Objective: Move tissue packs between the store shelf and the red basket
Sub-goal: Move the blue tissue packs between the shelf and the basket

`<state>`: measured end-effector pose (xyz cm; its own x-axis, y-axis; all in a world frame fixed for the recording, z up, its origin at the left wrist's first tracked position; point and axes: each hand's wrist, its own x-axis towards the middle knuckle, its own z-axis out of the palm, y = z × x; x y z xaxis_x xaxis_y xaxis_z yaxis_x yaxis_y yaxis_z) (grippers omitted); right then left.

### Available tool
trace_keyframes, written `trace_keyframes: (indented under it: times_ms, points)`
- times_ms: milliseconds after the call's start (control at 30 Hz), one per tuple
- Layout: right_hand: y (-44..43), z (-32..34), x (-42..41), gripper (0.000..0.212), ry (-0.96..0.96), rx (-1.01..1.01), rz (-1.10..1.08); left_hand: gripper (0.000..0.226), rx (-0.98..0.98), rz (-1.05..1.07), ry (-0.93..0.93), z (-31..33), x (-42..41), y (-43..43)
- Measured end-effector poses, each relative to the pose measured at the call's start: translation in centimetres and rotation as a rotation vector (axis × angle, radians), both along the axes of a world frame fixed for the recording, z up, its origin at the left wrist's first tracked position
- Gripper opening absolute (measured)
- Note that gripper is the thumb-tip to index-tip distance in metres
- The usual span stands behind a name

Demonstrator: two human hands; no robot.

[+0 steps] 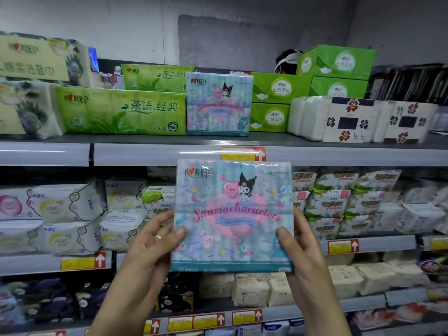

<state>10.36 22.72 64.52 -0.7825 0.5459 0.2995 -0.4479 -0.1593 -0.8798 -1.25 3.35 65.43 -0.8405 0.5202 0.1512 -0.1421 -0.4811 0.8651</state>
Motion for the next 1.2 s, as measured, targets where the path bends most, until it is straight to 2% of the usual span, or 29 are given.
trace_keyframes:
  times_ms: [133,300,433,567,667,833,900,1000,1100,1200]
  points:
    - [0.5,-0.1,-0.1,0.083,-0.001,-0.011,-0.007,0.091,0.008,-0.017,0.002,0.0,0.0,0.3]
    - [0.8,0.0,-0.2,0.072,0.017,-0.006,0.016,0.074,0.034,-0.016,0.021,0.0,-0.1,0.7]
    - [1.6,1.1,-1.5,0.072,0.034,0.029,0.029,0.090,-0.021,0.026,0.096,1.1,-0.5,0.9]
    - [3.7,5.5,-3.7,0.065,0.112,0.184,0.069,0.092,-0.049,0.126,0.261,4.9,-2.2,1.7]
    - [5.0,8.5,-5.0,0.063,0.128,0.301,0.052,0.098,-0.141,0.138,0.343,7.0,-3.7,2.4]
    - [6.4,10.6,-7.3,0.050,0.123,0.455,0.028,0.061,-0.159,0.213,0.405,8.5,-5.8,3.9]
    - [7.0,11.2,-8.5,0.055,0.088,0.524,-0.002,0.044,-0.143,0.233,0.438,9.5,-6.8,4.7]
    - [8.6,12.2,-10.5,0.074,0.056,0.595,-0.059,0.026,-0.145,0.251,0.505,11.5,-8.5,5.9]
    - [10.0,13.7,-12.3,0.094,0.035,0.644,-0.087,0.026,-0.162,0.247,0.589,13.2,-10.4,6.7]
    - [10.8,14.8,-13.5,0.092,0.055,0.695,-0.095,0.039,-0.155,0.231,0.630,14.3,-12.1,7.4]
